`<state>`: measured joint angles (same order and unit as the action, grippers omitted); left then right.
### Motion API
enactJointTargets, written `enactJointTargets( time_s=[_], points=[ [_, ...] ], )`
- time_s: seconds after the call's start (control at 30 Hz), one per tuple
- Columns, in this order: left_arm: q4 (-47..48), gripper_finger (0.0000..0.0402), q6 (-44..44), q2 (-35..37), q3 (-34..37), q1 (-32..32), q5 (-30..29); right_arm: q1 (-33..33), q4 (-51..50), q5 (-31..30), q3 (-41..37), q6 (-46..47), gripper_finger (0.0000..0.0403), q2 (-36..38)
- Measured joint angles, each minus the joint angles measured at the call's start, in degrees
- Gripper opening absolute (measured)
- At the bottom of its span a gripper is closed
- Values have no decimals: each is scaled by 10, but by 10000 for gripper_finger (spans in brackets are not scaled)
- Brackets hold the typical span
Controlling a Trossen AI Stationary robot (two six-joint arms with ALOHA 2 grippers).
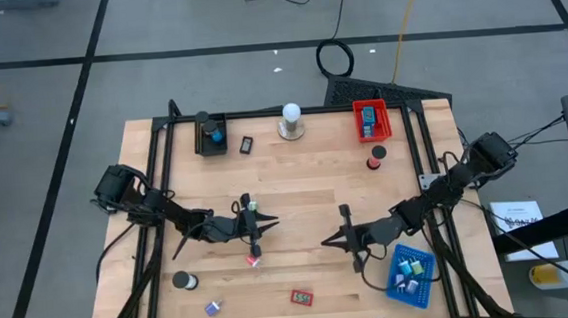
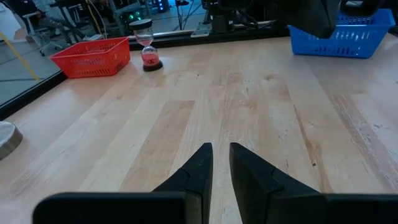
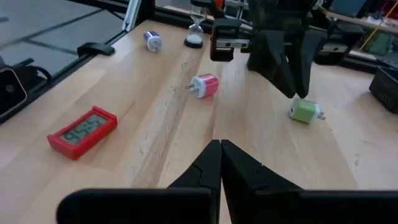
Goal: Pick & Place Office items
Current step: Put the blue digital clock into the red bin
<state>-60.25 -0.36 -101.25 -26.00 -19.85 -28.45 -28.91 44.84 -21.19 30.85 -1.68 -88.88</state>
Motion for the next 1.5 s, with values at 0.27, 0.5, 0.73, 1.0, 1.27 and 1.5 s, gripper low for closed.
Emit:
enactJointTargets(
  time_s=[0.27,0.5,0.73,1.0,1.27,1.5],
  points=[
    [0,63,1,0,0,0,0,11,37,0,0,0,2,0],
    [0,63,0,0,0,0,0,24,47,0,0,-25,1,0],
    [0,63,-1,0,0,0,0,39,47,0,0,-23,1,0],
    [-1,63,-23,0,0,0,0,52,46,2,0,-43,1,0],
    [-1,62,-120,0,-10,16,17,56,39,3,0,-67,1,0],
    [1,51,-121,12,-9,-7,14,56,37,3,0,-97,4,0]
  ],
)
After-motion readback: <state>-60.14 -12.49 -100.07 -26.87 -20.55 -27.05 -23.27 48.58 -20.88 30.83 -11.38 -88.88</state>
